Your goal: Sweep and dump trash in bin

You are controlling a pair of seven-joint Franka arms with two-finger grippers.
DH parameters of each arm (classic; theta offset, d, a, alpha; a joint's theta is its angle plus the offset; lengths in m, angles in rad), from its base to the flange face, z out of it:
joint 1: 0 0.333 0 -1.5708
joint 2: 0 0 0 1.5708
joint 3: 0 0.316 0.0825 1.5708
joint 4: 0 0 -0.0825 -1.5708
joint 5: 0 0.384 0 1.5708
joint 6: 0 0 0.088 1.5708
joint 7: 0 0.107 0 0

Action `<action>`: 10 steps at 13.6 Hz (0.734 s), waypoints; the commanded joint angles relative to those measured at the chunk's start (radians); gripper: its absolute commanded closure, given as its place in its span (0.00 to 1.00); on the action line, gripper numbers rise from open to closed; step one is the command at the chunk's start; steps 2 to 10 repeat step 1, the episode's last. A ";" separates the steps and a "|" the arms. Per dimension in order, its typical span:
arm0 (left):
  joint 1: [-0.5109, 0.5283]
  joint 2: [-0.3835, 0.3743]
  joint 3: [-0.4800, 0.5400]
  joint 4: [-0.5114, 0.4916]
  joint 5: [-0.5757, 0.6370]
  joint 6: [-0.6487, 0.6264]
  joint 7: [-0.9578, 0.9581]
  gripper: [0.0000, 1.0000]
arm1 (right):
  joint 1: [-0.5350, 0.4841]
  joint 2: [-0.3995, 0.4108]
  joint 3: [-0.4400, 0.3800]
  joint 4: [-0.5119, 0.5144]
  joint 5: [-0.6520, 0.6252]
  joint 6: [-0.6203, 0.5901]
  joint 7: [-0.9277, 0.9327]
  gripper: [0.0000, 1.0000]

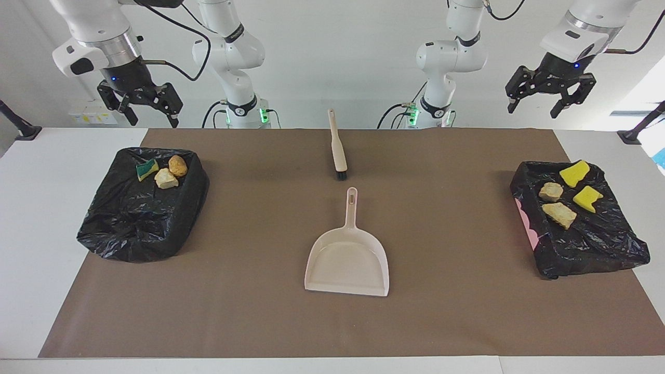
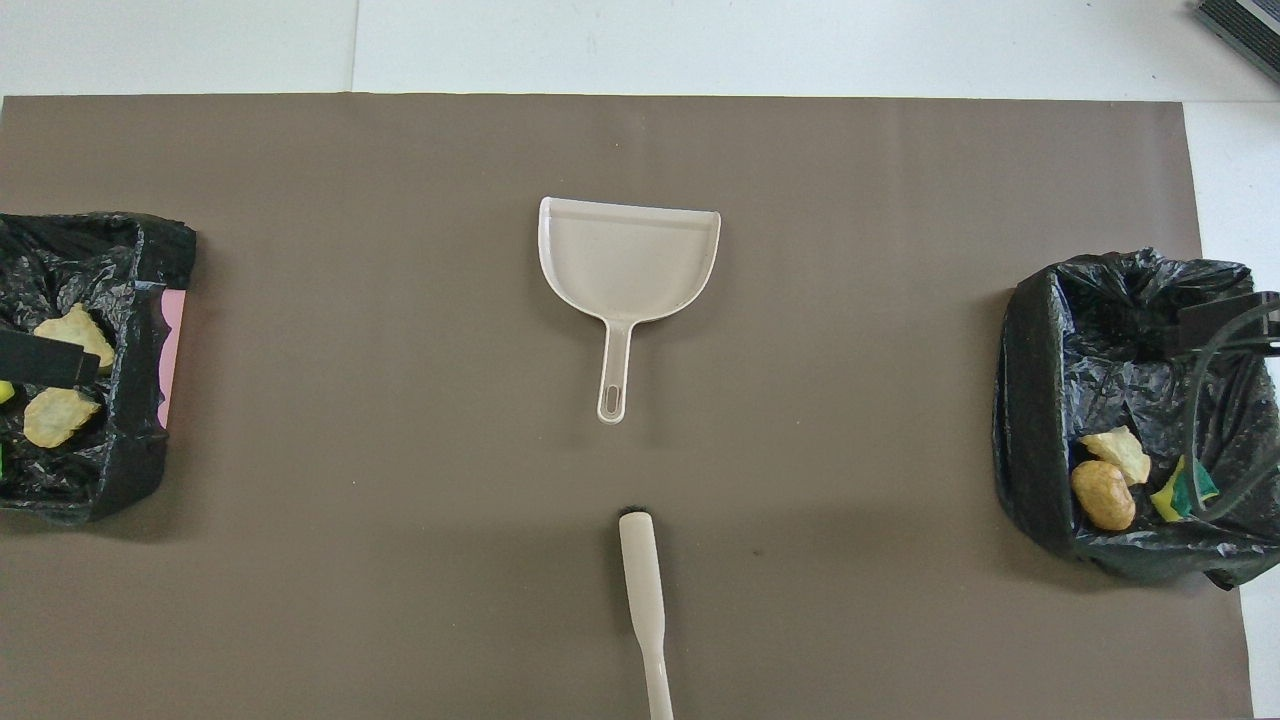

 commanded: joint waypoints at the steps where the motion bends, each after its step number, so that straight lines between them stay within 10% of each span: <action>1: 0.012 -0.003 -0.012 0.008 -0.003 -0.021 -0.011 0.00 | 0.008 -0.020 0.004 -0.023 0.002 0.011 0.016 0.00; 10: 0.012 -0.003 -0.012 0.008 -0.003 -0.021 -0.011 0.00 | 0.008 -0.020 0.004 -0.023 0.002 0.011 0.016 0.00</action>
